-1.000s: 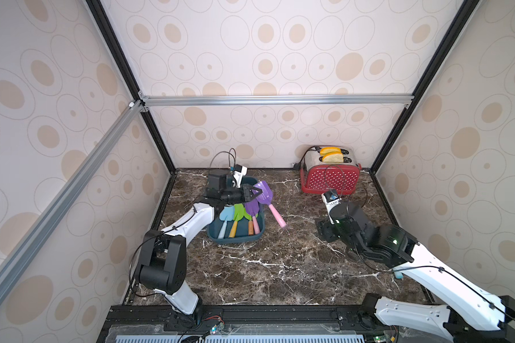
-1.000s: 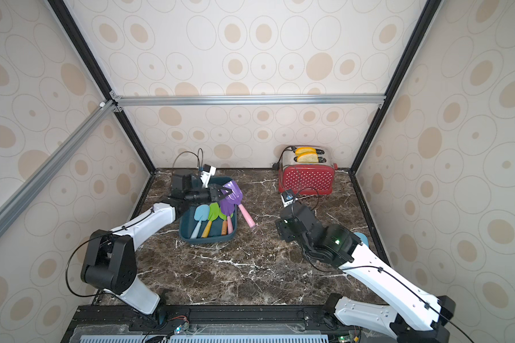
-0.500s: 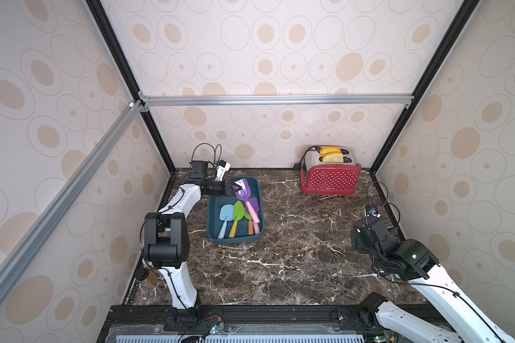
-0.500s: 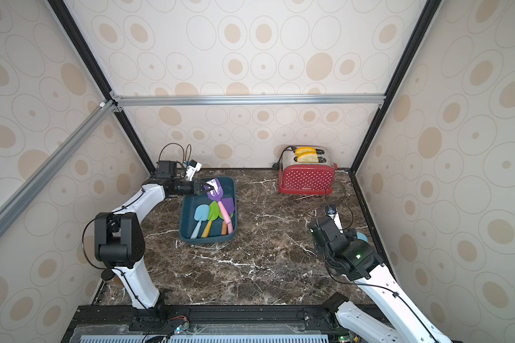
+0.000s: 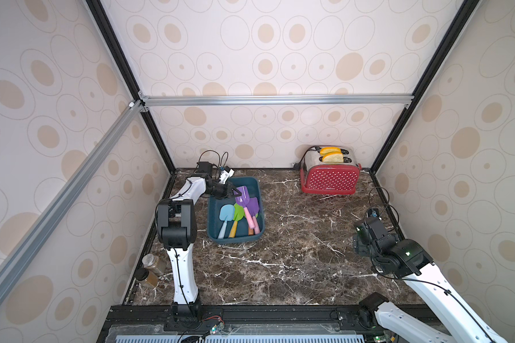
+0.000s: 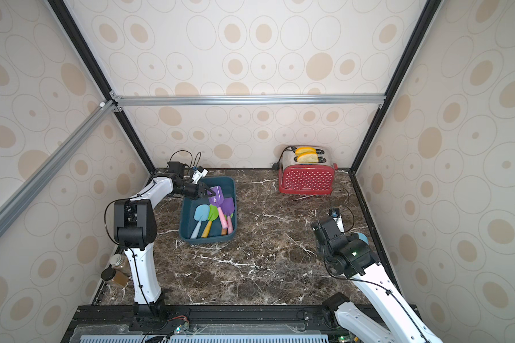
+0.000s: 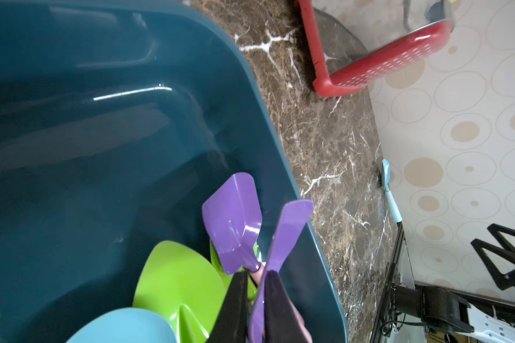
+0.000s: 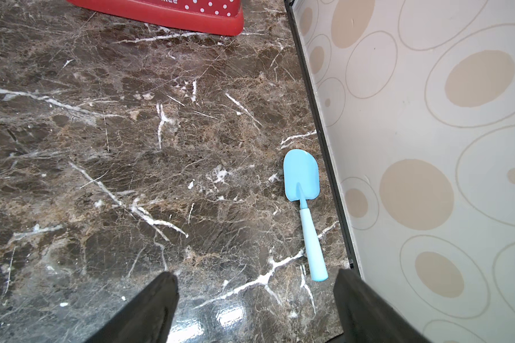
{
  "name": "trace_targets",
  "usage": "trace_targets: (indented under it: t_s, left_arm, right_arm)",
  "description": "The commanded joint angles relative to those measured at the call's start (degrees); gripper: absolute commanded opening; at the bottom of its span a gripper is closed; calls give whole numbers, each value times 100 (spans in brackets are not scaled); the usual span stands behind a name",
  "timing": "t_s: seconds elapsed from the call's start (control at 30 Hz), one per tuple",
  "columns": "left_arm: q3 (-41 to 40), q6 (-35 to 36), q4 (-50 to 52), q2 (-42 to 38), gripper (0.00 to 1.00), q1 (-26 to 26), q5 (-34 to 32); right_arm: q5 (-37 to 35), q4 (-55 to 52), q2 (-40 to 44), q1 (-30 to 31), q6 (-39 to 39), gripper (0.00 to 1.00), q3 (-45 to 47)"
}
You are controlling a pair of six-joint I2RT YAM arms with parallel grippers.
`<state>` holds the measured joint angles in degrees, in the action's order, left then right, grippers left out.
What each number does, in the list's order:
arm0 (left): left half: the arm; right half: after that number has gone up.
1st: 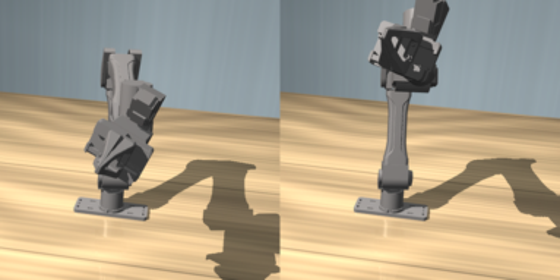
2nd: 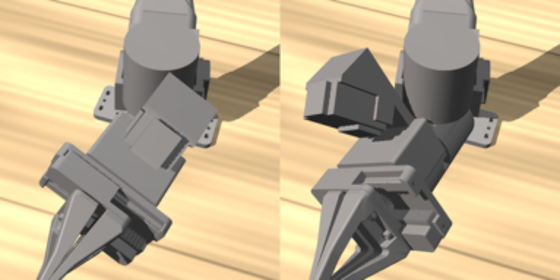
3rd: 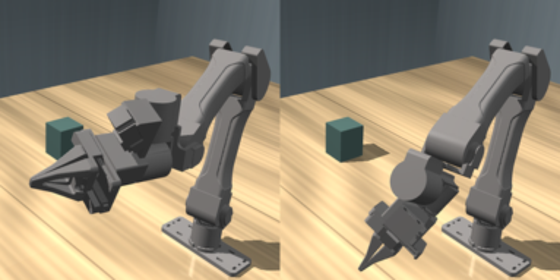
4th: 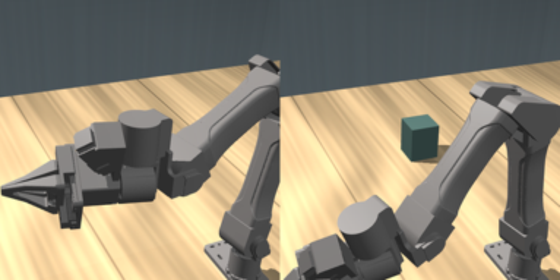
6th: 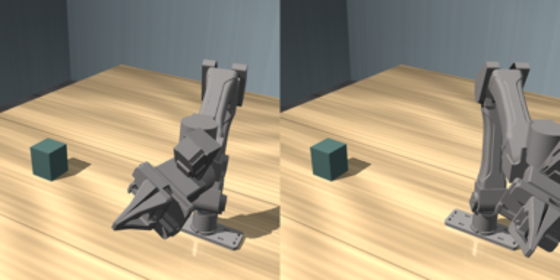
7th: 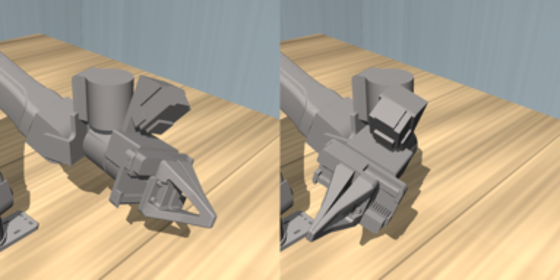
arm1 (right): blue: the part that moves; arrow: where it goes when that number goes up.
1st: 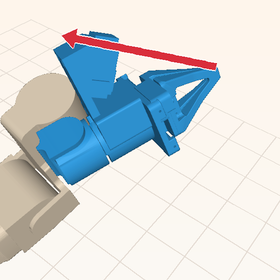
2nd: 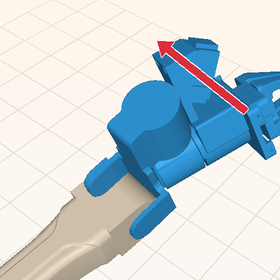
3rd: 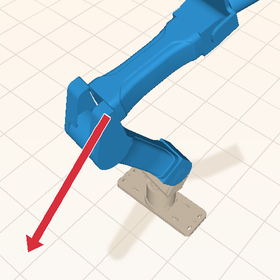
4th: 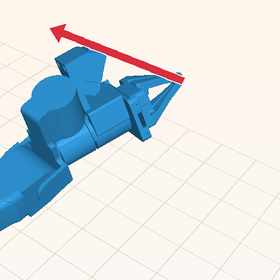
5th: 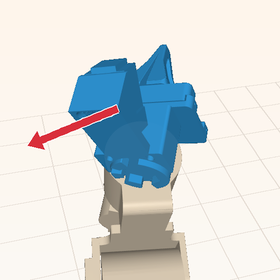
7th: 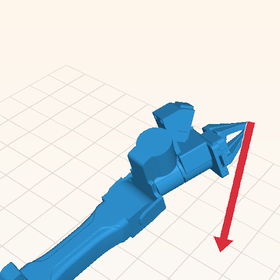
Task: Put the shovel into the storage box
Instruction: Place the shovel in the storage box, then pick up the shovel from the corner of the board.
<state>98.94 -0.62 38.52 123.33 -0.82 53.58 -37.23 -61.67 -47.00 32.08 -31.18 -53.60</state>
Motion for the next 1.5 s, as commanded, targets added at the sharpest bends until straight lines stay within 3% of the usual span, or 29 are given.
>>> trace_targets:
  t_s: [0.0, 0.47, 0.73, 0.87, 1.0, 1.13, 1.27, 1.33, 1.47]
  left_arm:
    - [170, 350, 462, 163, 15, -34, -173]
    - [609, 318, 718, 734, 27, -211, -392]
    - [522, 104, 425, 530, 43, -246, -384]
    - [442, -107, 228, 227, 45, -243, -470]
    - [163, -397, -170, -338, 47, -246, -466]
    - [-378, -821, -993, -1025, 51, -250, -152]
    - [-715, -1029, -1374, -1467, 53, -247, 22]
    - [-839, -1125, -1550, -1596, 53, -248, 38]
    - [-929, -1276, -1752, -1636, 54, -244, 177]
  right_arm:
    - [32, 32, -96, -38, -28, 89, 21]
    - [166, 199, -118, -92, 9, 89, 104]
    - [125, 173, -73, -136, -9, 89, 152]
    - [-1, 102, -130, -358, -11, 90, 103]
    - [-59, 21, -401, -1363, 122, 91, 50]
    - [1069, 448, -794, -3188, 365, 90, 211]
    - [1966, 1022, -1279, -4492, 619, 88, 494]
    - [2309, 1162, -1524, -4869, 484, 87, 574]
    - [2390, 1444, -1971, -5054, 362, 86, 724]
